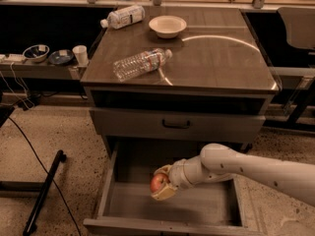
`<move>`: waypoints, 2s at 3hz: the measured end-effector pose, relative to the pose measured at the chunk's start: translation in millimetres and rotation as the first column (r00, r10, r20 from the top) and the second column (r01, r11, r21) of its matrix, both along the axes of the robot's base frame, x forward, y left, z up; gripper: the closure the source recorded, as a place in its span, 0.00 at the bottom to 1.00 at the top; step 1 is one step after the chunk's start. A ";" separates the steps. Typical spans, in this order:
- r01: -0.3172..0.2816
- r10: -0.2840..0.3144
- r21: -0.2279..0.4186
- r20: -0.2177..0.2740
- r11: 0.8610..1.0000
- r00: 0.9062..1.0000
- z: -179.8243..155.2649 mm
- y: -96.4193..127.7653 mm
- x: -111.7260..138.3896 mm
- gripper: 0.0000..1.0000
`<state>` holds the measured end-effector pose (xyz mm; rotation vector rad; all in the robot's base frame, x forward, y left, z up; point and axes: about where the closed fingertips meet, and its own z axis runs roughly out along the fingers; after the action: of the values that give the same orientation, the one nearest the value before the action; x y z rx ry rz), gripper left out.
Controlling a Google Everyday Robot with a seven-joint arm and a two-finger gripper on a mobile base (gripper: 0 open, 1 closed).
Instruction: Place apple into middle drawer
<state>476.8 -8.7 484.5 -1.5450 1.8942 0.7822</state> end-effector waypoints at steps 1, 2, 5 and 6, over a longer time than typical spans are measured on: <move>0.114 -0.114 0.023 0.015 0.993 0.993 -62.5 21.1 36.2 0.98; 0.147 -0.148 0.033 0.022 0.989 0.989 -101.6 26.4 47.0 0.75; 0.149 -0.150 0.036 0.013 0.988 0.989 -106.3 27.8 44.7 0.00; 0.103 -0.105 0.061 0.031 0.993 0.994 -96.4 34.6 37.0 0.00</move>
Offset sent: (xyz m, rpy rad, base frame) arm 0.0621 0.0287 -0.1476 0.0396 -0.0387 -0.1953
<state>513.8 25.9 388.0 -1.4033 1.8927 0.7549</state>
